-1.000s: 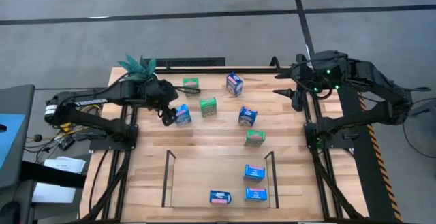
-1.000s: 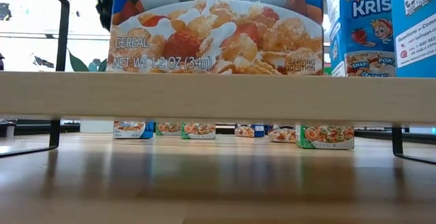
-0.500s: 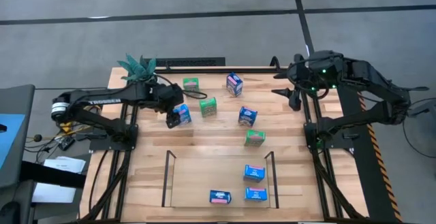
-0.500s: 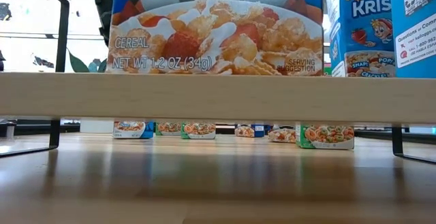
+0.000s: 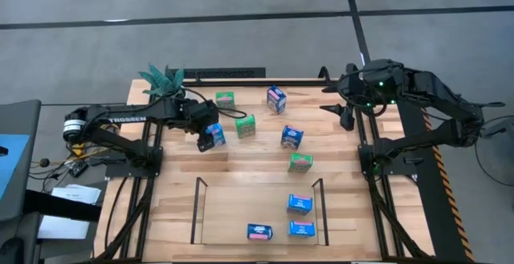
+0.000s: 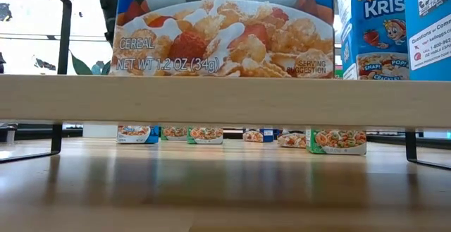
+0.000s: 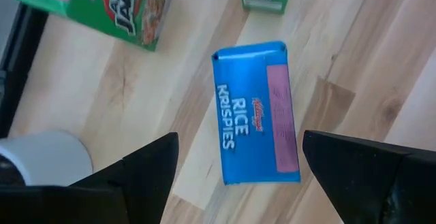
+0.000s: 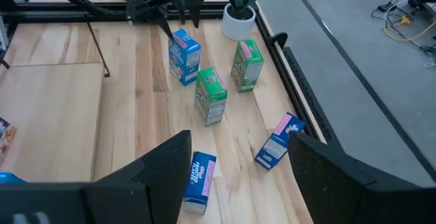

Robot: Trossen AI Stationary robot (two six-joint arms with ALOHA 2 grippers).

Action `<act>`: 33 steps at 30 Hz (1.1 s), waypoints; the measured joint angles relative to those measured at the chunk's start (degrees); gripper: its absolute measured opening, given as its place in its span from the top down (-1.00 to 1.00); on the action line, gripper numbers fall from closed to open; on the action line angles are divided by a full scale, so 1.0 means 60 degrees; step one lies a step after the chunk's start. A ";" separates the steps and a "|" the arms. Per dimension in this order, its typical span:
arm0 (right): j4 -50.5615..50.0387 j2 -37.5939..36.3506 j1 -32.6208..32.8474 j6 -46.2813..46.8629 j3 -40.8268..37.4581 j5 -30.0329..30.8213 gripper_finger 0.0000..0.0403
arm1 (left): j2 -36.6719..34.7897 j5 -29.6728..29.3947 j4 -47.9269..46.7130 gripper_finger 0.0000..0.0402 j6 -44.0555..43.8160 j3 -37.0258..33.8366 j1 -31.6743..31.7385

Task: Stack cereal on shelf
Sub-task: Put the light blue cereal box on the shelf aligned with the other light blue cereal box

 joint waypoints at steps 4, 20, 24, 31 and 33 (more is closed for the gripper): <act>-0.0004 0.0000 0.0000 -0.0032 0.0000 0.0000 -0.34 | 0.0051 0.0181 0.0078 -0.52 -0.0263 -0.0511 0.0000; -0.0004 0.0000 0.0000 -0.0141 0.0000 0.0000 -0.34 | 0.0030 0.0412 0.0171 -0.51 -0.0708 -0.0394 0.0000; -0.0004 0.0000 0.0000 -0.0141 0.0000 0.0000 -0.34 | 0.0027 0.0331 0.0066 -0.51 -0.0455 -0.0236 0.0000; -0.0006 0.0000 0.0000 -0.0140 0.0000 0.0004 -0.34 | 0.0107 0.0279 -0.0166 -0.51 -0.0379 -0.0236 0.0000; -0.0004 0.0000 0.0000 -0.0141 0.0000 0.0004 -0.34 | 0.0107 0.0193 -0.0178 -0.51 -0.0423 -0.0236 0.0000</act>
